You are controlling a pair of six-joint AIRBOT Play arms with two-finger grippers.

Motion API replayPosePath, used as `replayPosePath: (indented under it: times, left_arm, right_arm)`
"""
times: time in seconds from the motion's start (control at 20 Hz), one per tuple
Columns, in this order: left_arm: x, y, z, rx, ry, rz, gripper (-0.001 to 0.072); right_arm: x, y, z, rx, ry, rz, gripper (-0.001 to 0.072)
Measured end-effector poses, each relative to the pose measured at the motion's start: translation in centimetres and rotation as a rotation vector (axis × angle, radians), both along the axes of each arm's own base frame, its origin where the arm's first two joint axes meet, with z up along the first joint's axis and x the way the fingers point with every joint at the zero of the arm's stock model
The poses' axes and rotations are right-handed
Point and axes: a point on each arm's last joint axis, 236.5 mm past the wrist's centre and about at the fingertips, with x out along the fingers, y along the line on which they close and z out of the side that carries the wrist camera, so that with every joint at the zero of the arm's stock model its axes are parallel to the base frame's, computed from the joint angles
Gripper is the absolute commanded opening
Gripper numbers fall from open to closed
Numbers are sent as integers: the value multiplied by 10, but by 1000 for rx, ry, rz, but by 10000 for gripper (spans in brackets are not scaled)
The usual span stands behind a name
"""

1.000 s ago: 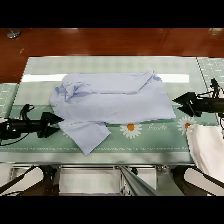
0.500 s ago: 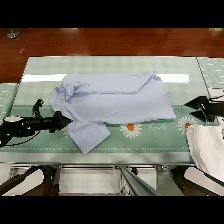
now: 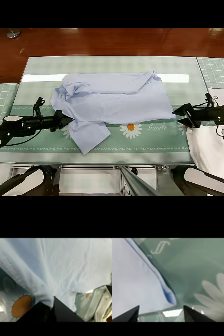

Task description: Fold the shirts.

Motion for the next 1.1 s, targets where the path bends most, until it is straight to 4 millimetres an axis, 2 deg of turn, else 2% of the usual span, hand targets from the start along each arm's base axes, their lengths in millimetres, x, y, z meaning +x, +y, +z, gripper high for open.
replayPosePath:
  times: [0.1,0.15,0.2,0.25,0.3,0.4,0.45,0.55,0.65,0.75,0.85,0.9,1.0,1.05,1.1]
  left_arm:
    - [0,0,0,-2,0,1,25]
    - [0,0,0,-2,-1,0,25]
    - [0,0,0,-2,-1,0,25]
    - [0,0,0,-2,-2,0,25]
    - [0,0,1,-2,-2,0,25]
    - [5,0,6,-2,-21,-4,25]
    - [12,1,15,-4,-46,-7,24]
    - [42,4,53,-13,-160,2,24]
    - [81,10,121,-4,-351,10,23]
    - [115,21,210,54,-571,21,23]
    - [131,36,305,172,-775,42,23]
    - [131,42,353,244,-874,49,23]
    - [117,51,434,376,-1031,81,23]
    - [103,54,471,442,-1105,101,23]
    - [87,57,500,506,-1163,119,23]
  right_arm:
    - [14,12,-3,26,-8,12,627]
    - [21,17,-4,28,-12,25,588]
    - [28,22,-6,26,-17,36,395]
    - [36,24,-8,13,-24,49,38]
    - [39,26,-11,-3,-20,75,22]
    - [59,33,1,-1,-61,104,21]
    - [70,36,14,0,-89,133,21]
    - [102,36,55,-11,-184,182,21]
    - [138,32,123,-51,-332,237,22]
    - [169,20,207,-152,-505,258,22]
    - [182,8,297,-281,-674,246,22]
    - [179,6,345,-340,-767,239,22]
    - [155,10,420,-434,-911,226,21]
    - [138,12,449,-482,-966,217,22]
    - [117,15,475,-526,-1015,215,22]
